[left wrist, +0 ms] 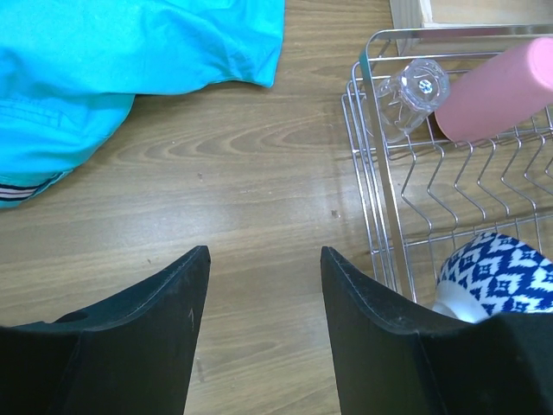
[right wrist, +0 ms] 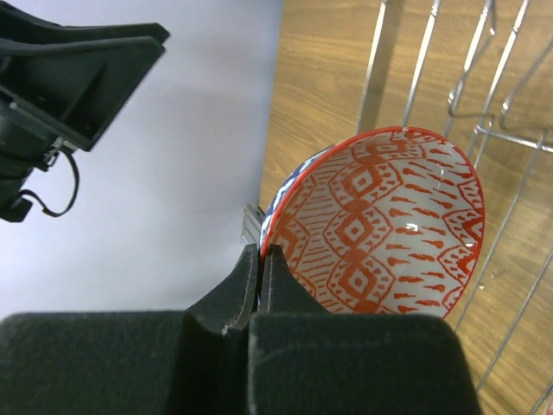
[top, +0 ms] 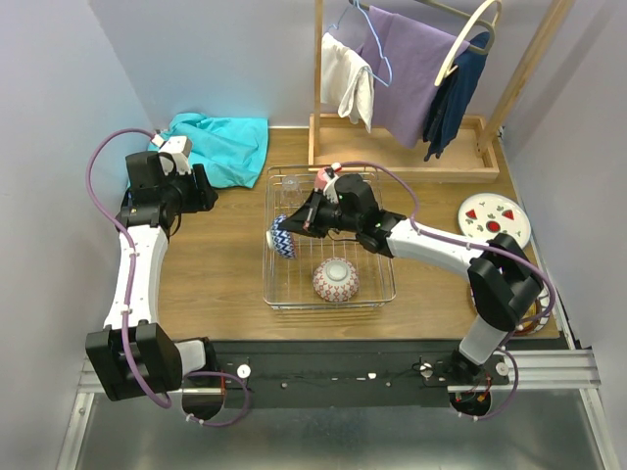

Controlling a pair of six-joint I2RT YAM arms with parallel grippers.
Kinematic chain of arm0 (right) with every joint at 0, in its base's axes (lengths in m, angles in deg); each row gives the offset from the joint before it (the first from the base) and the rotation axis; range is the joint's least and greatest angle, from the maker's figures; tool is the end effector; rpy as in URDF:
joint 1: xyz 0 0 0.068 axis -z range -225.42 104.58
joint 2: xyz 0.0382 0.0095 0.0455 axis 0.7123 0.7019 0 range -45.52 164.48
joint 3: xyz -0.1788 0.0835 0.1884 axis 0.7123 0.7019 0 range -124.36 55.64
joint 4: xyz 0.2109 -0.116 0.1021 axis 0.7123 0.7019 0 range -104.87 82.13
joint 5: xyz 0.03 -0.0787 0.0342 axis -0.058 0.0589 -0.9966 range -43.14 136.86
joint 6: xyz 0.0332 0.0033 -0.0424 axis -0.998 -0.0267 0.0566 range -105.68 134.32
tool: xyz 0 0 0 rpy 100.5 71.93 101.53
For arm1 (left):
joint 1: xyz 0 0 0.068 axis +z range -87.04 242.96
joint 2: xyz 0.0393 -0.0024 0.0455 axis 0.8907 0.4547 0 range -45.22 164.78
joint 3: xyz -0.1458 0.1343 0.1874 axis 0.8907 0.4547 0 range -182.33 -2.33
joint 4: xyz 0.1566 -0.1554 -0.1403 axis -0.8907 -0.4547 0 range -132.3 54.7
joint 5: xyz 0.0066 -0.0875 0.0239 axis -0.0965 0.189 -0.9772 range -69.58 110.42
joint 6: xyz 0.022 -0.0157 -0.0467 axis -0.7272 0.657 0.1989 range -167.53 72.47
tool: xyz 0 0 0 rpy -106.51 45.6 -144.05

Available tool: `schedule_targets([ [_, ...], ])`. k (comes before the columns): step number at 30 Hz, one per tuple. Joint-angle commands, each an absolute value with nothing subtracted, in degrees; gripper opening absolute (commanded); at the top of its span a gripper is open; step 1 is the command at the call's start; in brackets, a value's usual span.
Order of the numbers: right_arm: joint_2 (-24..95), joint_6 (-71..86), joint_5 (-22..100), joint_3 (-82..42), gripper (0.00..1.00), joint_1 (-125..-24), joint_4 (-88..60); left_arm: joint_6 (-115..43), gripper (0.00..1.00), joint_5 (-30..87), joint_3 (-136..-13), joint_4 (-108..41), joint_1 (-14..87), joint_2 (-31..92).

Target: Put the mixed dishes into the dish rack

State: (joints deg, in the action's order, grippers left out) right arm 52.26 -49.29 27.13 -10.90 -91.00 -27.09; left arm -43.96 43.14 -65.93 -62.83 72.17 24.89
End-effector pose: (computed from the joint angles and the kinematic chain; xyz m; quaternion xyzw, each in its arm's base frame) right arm 0.2700 0.2927 0.2642 0.0275 0.8078 0.5471 0.2177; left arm 0.2677 0.0296 0.3337 -0.0046 0.8707 -0.1511 0.4680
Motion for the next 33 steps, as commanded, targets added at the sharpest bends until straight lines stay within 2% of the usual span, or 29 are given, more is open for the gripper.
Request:
schedule_targets([
  [1, 52.04, -51.95, 26.99, -9.57, 0.01, -91.12, -31.21, -42.35, 0.63, 43.27, -66.06, -62.81, 71.74, 23.95],
  [18, 57.13, -57.57, 25.5, -7.2, 0.0, -90.16, -32.71, -43.58, 0.63, 42.4, -64.56, -62.9, 71.74, 24.04],
  [30, 58.1, -58.02, 27.87, -7.11, 0.0, -89.98, -22.7, -43.58, 0.63, 43.01, -62.63, -61.93, 71.39, 23.77],
  [32, 57.67, -54.61, 27.44, -8.25, 0.09, -89.02, -17.7, -43.66, 0.63, 43.36, -62.71, -61.67, 71.22, 23.86],
  [33, 57.4, -52.93, 27.08, -8.86, 0.19, -88.67, -15.85, -43.75, 0.63, 43.36, -62.63, -61.5, 71.13, 23.77],
])
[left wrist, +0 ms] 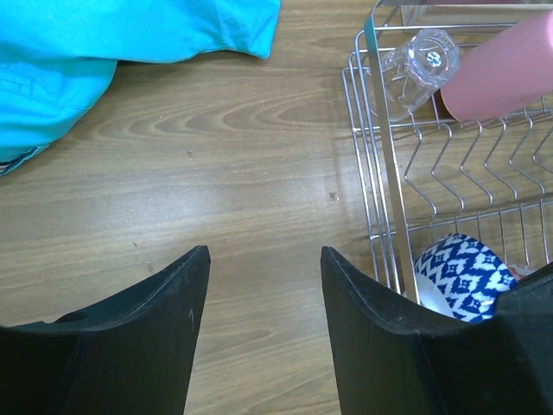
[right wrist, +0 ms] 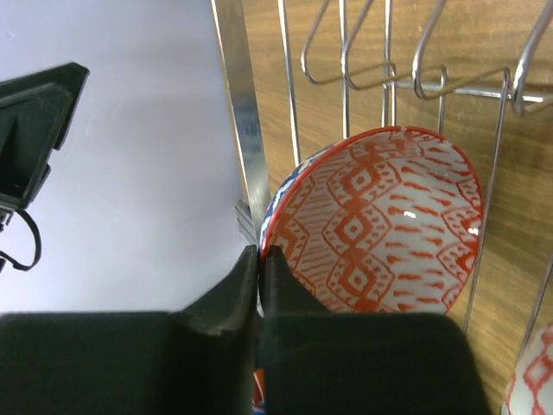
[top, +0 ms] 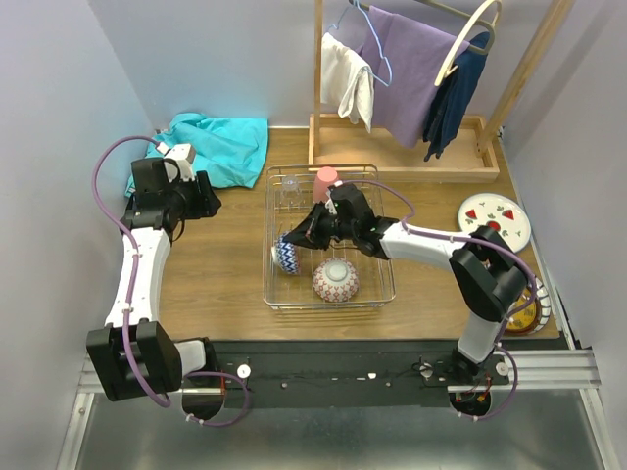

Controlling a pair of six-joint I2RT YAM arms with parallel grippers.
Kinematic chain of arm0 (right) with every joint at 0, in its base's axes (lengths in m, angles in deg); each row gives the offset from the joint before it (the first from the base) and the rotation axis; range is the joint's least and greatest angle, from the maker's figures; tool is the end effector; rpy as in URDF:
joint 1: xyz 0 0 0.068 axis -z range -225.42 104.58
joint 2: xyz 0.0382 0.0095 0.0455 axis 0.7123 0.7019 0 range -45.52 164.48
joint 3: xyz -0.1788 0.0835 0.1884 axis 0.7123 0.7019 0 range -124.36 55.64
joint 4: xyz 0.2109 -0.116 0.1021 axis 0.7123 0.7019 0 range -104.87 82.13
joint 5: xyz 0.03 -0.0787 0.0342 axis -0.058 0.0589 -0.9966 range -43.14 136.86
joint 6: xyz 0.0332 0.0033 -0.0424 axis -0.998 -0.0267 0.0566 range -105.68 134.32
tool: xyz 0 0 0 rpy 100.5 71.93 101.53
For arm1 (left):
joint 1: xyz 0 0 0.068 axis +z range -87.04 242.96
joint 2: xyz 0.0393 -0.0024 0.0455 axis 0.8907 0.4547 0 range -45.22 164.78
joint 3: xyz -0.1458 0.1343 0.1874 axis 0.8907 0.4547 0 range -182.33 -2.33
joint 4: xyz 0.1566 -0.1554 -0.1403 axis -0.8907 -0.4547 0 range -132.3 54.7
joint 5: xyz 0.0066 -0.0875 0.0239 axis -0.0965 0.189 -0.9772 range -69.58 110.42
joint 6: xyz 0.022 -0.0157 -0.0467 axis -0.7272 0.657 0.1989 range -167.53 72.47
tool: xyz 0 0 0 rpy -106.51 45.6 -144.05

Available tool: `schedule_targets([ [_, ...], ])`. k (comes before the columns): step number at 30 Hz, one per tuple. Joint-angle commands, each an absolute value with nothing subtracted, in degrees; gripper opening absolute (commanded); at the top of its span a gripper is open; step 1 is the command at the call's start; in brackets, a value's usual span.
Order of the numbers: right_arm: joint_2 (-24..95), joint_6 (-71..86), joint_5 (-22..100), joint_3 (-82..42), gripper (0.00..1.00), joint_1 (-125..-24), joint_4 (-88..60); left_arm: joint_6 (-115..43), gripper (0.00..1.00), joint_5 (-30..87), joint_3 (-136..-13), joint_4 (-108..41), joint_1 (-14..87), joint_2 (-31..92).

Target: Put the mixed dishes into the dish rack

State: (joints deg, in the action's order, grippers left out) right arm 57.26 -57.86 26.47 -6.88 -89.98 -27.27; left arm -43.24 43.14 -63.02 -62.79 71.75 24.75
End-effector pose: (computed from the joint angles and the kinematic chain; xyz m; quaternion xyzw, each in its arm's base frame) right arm 0.2757 0.2889 0.2082 0.1126 0.8404 0.5120 0.1374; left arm 0.2656 0.0272 0.3172 -0.0122 0.8809 -0.1587 0.4458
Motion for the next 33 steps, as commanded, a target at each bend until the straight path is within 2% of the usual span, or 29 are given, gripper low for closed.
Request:
schedule_targets([
  [1, 57.31, -51.09, 25.95, -9.57, 0.38, -88.05, -11.66, -43.66, 0.63, 43.45, -62.37, -61.06, 70.87, 23.77],
  [4, 57.22, -44.49, 23.14, -11.33, 0.47, -87.09, -6.19, -43.14, 0.63, 43.71, -61.84, -60.18, 70.52, 23.77],
  [8, 56.88, -39.92, 22.78, -10.81, 0.51, -86.2, 0.24, -42.78, 0.63, 44.33, -61.31, -60.17, 69.81, 23.25],
  [23, 51.25, -27.35, 28.39, -7.55, 0.52, -86.11, 13.78, -42.79, 0.63, 45.65, -58.94, -58.86, 69.37, 21.31],
  [33, 50.37, -15.75, 34.11, -12.03, 0.52, -85.76, 20.82, -42.87, 0.63, 46.35, -58.23, -58.24, 69.46, 20.44],
])
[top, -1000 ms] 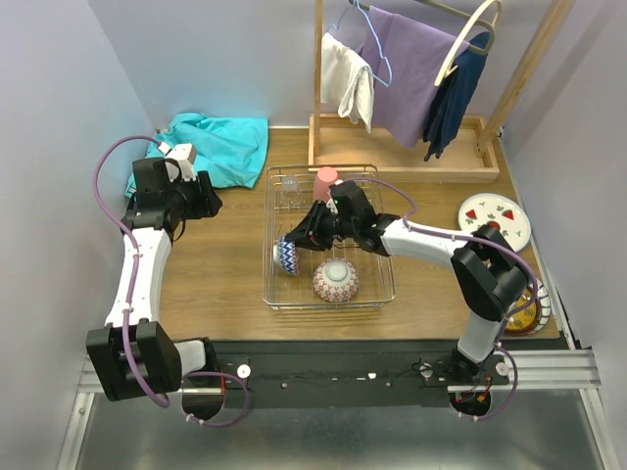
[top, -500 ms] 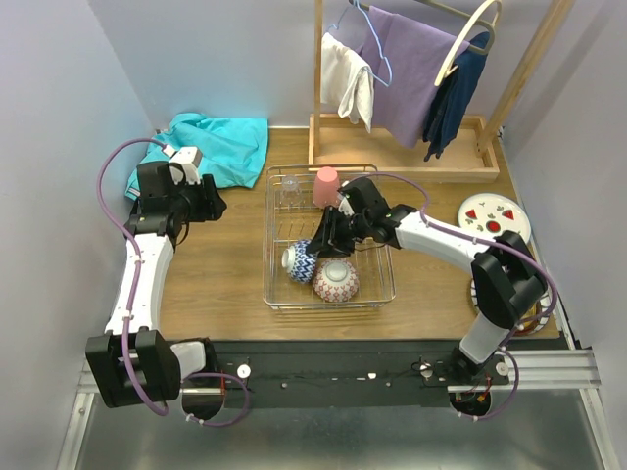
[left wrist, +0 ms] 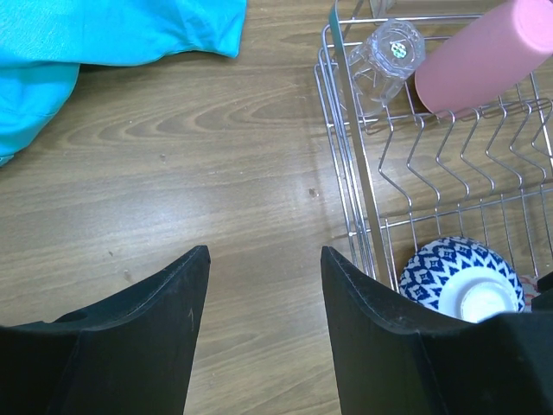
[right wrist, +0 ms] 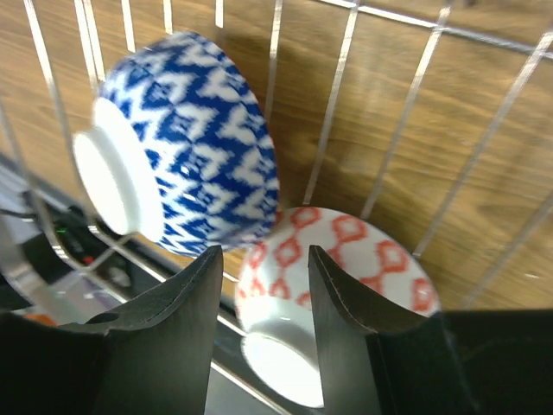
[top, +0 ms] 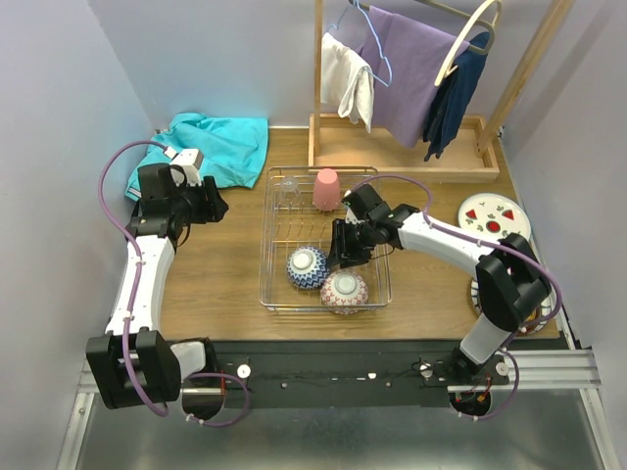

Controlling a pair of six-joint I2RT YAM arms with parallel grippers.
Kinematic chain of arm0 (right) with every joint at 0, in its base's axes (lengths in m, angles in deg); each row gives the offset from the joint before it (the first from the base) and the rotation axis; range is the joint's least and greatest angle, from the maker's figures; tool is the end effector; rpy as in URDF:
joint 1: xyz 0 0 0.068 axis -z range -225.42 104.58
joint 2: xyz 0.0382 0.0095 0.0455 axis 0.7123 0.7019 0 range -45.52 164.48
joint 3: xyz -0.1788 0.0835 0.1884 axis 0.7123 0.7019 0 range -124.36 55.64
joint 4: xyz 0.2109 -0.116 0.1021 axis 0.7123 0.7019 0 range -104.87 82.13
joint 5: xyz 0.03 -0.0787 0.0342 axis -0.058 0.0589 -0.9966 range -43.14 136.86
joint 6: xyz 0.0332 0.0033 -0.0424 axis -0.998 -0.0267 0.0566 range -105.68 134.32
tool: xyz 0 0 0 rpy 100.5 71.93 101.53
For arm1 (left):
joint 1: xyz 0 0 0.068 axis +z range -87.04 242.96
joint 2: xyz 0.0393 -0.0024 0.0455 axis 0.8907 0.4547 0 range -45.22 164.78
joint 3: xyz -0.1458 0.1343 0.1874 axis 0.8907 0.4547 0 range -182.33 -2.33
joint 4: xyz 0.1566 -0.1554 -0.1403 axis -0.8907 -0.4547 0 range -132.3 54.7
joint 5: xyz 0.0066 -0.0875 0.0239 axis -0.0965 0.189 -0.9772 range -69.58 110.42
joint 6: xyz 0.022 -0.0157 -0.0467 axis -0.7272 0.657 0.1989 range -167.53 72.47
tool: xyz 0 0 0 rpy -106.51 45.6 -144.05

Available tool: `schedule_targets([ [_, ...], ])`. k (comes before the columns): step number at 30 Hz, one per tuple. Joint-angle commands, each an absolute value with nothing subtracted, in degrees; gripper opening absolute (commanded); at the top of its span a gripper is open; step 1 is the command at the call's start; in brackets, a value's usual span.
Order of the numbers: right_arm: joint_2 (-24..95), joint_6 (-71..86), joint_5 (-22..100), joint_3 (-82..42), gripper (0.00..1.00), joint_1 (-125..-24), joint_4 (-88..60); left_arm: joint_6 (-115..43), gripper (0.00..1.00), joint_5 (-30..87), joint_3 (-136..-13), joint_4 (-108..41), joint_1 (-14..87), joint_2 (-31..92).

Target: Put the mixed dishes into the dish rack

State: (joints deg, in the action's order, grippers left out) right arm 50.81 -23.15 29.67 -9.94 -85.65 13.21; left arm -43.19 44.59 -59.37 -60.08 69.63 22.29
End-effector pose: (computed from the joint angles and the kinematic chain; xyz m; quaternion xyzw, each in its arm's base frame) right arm 0.2576 0.2317 0.2097 -0.0630 0.9512 0.2788 0.1166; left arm 0.2578 0.0156 0.3104 0.0125 0.8736 -0.1767 0.4533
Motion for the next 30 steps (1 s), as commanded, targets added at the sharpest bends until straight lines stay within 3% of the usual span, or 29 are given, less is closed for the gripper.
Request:
schedule_targets([
  [1, 50.11, -15.21, 34.03, -12.56, 0.51, -85.5, 20.21, -42.79, 0.63, 46.44, -57.54, -57.81, 69.46, 19.83],
  [8, 50.46, -10.12, 35.6, -22.99, 0.49, -84.62, 17.12, -41.29, 0.64, 48.28, -56.38, -57.01, 69.46, 17.97],
  [14, 48.79, 4.02, 37.52, -31.98, 0.52, -84.62, 20.38, -39.36, 0.64, 50.13, -58.49, -57.27, 69.46, 15.43],
  [19, 40.12, 20.27, 48.94, -26.64, 0.56, -84.44, 19.94, -40.49, 0.64, 52.84, -59.72, -59.91, 69.46, 11.39],
  [22, 33.95, 26.08, 59.15, -18.31, 0.64, -82.61, 20.1, -42.34, 0.65, 55.48, -60.42, -63.16, 69.37, 9.72],
  [25, 27.88, 24.18, 64.07, -13.89, 0.7, -70.34, 24.05, -45.42, 0.65, 59.17, -61.57, -66.5, 69.11, 9.54],
  [26, 26.39, 23.64, 60.95, -13.36, 0.7, -58.55, 25.9, -45.77, 0.65, 61.36, -61.92, -67.46, 68.85, 9.62],
  [30, 25.5, 31.95, 58.55, -11.34, 0.72, -42.99, 29.96, -46.04, 0.66, 65.07, -62.19, -66.25, 66.83, 8.57],
])
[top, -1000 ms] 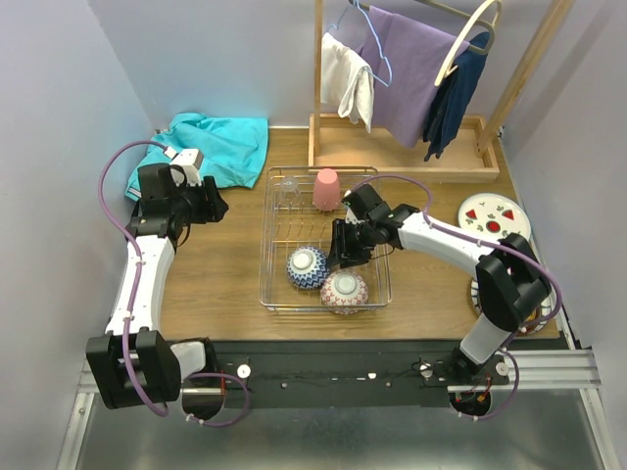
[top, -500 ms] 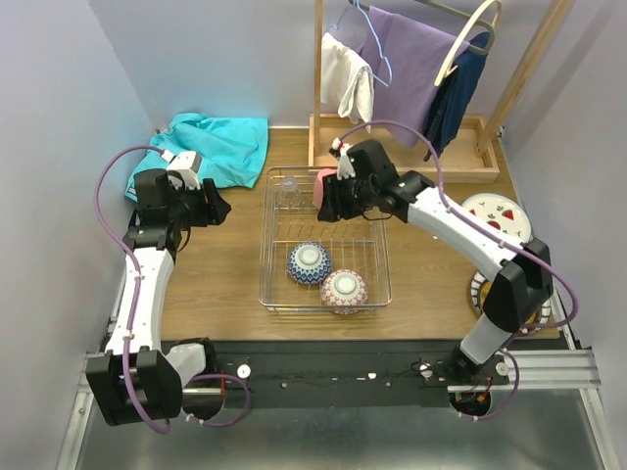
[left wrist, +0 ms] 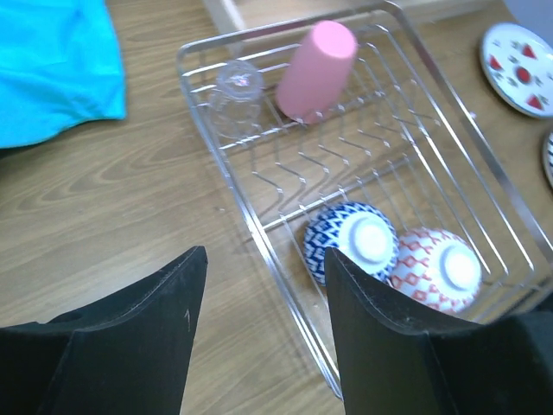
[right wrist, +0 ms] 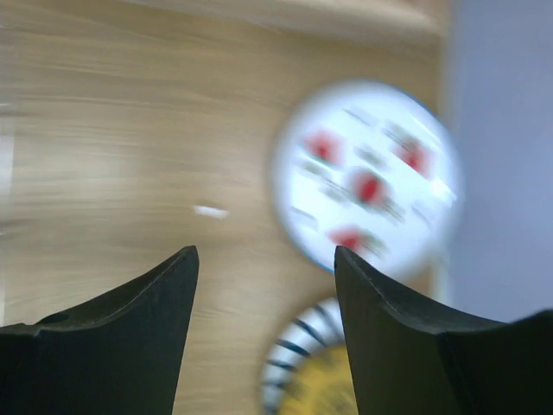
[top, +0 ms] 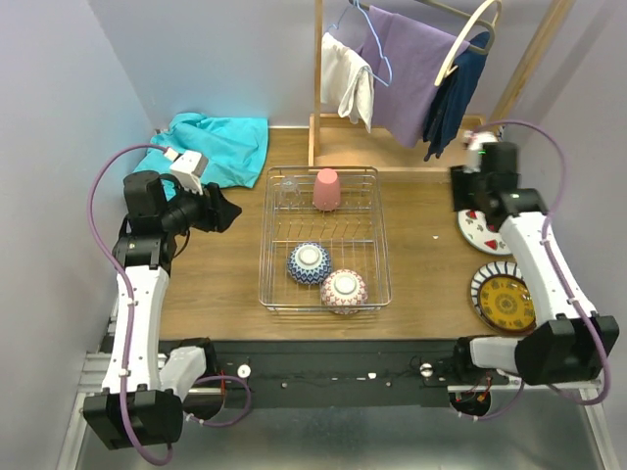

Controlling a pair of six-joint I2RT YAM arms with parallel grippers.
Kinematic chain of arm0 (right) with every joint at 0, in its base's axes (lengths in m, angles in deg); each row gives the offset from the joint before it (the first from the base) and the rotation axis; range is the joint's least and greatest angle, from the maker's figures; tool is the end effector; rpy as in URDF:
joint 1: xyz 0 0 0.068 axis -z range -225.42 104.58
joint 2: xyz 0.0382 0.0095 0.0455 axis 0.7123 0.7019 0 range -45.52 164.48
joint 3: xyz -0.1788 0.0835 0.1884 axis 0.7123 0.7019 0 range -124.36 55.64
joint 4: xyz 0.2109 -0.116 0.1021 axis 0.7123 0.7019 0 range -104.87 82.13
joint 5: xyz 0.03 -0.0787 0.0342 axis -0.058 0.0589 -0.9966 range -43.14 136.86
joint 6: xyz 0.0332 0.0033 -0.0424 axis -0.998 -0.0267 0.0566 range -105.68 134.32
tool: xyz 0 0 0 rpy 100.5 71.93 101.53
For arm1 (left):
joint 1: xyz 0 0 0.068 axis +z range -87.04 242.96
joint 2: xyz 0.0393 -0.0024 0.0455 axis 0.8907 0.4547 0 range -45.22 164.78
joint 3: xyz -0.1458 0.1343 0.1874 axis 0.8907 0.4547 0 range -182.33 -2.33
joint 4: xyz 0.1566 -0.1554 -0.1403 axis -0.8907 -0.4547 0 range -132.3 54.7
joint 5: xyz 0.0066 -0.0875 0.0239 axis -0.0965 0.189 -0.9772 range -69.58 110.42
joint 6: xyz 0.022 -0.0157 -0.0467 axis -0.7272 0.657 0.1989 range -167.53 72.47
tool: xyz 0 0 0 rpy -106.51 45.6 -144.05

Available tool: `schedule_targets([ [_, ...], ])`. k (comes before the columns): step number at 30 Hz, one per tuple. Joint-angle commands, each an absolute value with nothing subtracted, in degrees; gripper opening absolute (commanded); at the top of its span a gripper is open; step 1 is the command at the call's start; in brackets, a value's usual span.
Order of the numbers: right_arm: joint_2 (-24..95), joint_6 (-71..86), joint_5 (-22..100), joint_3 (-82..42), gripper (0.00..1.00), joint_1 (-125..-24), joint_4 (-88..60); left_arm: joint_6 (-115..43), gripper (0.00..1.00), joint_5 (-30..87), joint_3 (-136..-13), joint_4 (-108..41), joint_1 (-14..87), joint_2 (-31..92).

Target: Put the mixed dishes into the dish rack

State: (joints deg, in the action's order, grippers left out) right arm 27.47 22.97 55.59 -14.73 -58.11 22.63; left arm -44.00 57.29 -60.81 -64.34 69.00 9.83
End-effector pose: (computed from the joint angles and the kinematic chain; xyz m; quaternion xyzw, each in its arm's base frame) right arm 0.2683 0.0549 0.3443 -0.1358 0.8944 -0.0541 0.4227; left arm 0.2034 0.0001 0.3601 0.1009 0.8141 -0.2564 0.5112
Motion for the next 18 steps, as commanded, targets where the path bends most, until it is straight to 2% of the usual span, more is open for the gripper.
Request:
schedule_targets([
  [1, 25.06, 33.99, 57.68, -10.46, 0.73, -40.96, 28.13, -45.25, 0.66, 65.16, -62.19, -65.46, 65.95, 7.96],
  [6, 24.61, 41.37, 50.38, -4.4, 0.73, -32.51, 21.18, -42.44, 0.67, 65.24, -64.03, -61.49, 57.25, 9.79],
  [10, 32.23, 44.29, 45.47, -3.85, 0.71, -27.94, 18.71, -45.85, 0.66, 62.45, -69.56, -67.28, 52.42, 17.59],
  [14, 40.84, 45.17, 39.57, -5.97, 0.69, -22.32, 18.89, -55.85, 0.67, 56.38, -75.53, -75.01, 43.81, 23.67],
  [18, 43.43, 49.03, 36.58, -4.92, 0.66, -21.43, 15.82, -56.49, 0.66, 54.36, -79.49, -75.29, 39.58, 30.18],
])
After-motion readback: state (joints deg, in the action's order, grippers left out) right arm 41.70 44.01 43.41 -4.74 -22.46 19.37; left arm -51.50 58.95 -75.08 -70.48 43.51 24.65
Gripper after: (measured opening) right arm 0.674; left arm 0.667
